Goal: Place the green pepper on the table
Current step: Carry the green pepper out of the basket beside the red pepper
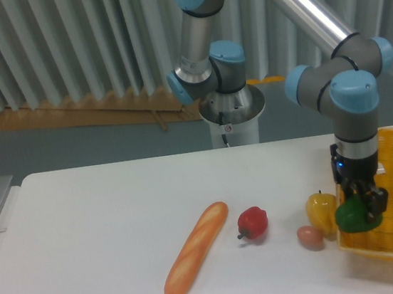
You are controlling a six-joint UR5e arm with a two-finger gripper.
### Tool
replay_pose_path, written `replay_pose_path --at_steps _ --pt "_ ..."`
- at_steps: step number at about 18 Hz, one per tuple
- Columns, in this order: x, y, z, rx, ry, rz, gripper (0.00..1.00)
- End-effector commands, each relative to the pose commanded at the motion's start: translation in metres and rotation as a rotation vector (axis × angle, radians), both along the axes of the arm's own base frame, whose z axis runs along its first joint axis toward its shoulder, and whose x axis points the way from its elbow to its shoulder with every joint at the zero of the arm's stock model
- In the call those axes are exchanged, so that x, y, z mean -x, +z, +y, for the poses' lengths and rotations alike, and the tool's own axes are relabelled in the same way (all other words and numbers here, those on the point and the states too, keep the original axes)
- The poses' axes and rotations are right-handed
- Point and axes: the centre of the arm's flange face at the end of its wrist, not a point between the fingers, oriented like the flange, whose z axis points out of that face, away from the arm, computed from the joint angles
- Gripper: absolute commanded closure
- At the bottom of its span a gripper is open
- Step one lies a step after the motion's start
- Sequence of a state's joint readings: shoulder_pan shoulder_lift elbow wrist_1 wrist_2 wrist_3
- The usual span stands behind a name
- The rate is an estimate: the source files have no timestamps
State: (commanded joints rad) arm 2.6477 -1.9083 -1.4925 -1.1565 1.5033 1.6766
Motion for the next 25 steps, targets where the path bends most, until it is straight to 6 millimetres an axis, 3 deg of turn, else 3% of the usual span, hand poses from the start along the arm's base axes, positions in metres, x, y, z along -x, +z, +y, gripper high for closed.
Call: replay_pose_path --at_steps 5,7,9,15,20,25 --pt "-0.015 0.015 0.002 0.004 0.015 -0.019 0.40" --pt "-0.026 0.014 0.014 0.003 0.074 -0.027 0.40" --pt "-0.038 0.014 0.027 0.003 0.117 -0.027 0.48" --pt "-0.072 0.008 0.066 -0.010 0.154 -0.045 0.48" --pt "-0.098 -0.012 0.106 -0.032 0.218 -0.052 0.48" --pt "-0.115 -0.042 0.133 -0.011 0.204 -0.061 0.48"
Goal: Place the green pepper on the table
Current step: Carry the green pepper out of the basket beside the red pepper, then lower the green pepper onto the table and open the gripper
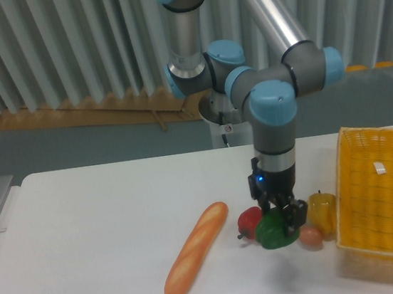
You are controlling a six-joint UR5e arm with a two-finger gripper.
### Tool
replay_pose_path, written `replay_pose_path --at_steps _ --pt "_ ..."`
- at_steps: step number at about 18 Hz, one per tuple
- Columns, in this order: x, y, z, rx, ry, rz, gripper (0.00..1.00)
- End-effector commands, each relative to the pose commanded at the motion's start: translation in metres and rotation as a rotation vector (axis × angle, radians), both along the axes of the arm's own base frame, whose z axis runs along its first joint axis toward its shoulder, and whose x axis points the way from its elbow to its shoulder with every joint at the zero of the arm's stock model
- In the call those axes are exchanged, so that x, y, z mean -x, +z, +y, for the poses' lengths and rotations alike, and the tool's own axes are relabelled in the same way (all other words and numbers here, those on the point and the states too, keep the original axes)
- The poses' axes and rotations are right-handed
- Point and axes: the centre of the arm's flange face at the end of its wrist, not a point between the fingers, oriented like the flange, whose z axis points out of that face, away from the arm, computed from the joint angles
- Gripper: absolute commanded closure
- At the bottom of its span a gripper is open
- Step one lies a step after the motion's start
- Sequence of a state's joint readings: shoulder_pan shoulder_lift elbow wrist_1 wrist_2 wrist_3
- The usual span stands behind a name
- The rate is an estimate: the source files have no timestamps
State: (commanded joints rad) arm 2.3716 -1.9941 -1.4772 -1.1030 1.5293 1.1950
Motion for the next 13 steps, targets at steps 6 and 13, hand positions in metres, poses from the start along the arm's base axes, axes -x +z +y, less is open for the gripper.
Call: replay_pose_path --at_steps 6,13 --pt "-0.004 -0.023 0.008 0.068 -0.016 0.029 0.47" --pt "0.006 -0.025 0.004 0.118 -0.001 0.099 0.43"
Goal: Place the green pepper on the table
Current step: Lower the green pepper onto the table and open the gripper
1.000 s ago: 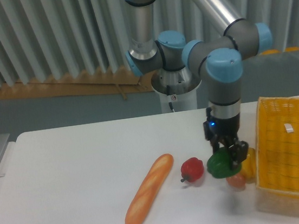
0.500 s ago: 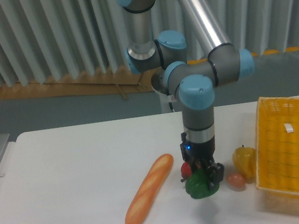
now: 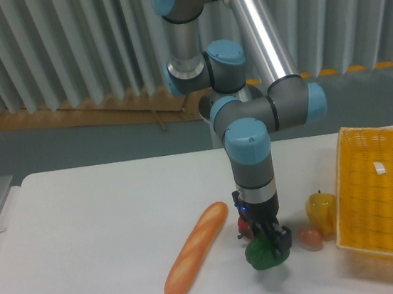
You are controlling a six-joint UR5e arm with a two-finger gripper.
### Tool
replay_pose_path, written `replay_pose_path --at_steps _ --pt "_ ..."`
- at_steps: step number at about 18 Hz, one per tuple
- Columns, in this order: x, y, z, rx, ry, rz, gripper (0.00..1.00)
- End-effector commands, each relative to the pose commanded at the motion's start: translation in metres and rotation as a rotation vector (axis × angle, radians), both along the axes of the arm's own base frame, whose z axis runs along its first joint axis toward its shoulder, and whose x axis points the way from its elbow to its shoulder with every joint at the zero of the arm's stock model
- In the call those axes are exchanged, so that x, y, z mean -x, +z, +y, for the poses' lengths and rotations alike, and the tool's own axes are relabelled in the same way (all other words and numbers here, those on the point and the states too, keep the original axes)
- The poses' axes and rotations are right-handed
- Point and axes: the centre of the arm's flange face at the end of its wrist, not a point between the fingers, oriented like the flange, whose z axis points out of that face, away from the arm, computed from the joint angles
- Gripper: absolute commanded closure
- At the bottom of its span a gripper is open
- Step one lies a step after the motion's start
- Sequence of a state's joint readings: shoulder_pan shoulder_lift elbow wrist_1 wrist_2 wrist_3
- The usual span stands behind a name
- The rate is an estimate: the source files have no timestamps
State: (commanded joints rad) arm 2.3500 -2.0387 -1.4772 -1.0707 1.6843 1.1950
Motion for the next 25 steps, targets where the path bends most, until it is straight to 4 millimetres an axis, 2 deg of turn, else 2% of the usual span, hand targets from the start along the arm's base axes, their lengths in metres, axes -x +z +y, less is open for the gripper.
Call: replay_pose_path --at_steps 2,7,15,17,18,19,20,25 --pt "0.000 -0.001 0.000 0.001 0.000 0.001 0.43" --pt "0.008 -0.017 0.000 0.057 0.007 0.045 0.43" --pt "0.006 -0.013 0.001 0.052 0.006 0.051 0.43" --pt "0.006 -0.012 0.000 0.052 0.006 0.053 0.36" --pt "0.007 -0.012 0.000 0.054 0.007 0.055 0.27" --pt "0.007 -0.012 0.000 0.057 0.004 0.057 0.08" --pt "0.007 -0.012 0.000 0.058 0.004 0.059 0.00" --pt "0.007 -0.010 0.000 0.056 0.001 0.061 0.00"
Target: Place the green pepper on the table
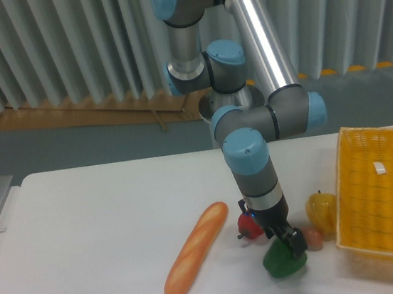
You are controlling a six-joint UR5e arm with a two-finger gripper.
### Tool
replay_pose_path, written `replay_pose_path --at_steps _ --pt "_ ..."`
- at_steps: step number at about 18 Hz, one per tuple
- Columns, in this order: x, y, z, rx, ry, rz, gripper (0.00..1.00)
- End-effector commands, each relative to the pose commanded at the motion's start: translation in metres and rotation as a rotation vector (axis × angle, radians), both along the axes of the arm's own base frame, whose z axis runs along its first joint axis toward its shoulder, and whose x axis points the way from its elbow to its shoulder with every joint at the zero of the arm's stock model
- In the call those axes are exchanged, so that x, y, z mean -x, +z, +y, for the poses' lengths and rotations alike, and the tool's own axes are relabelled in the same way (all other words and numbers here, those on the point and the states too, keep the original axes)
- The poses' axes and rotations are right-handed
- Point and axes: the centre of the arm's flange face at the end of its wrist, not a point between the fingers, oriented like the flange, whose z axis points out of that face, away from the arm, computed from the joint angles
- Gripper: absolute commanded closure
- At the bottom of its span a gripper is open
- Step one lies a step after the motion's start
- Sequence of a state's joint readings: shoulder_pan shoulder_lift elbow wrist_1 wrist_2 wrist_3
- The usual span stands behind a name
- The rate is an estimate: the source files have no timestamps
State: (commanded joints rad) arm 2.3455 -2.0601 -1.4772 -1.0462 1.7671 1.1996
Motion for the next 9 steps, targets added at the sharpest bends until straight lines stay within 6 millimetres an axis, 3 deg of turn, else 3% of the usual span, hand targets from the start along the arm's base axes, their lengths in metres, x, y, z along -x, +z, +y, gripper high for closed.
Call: replay_pose_path --at_steps 7,9 --pt "-0.001 0.000 -0.001 0.000 0.003 -0.001 0.00" --pt "-0.006 0.013 -0.004 -0.009 -0.008 0.009 0.00"
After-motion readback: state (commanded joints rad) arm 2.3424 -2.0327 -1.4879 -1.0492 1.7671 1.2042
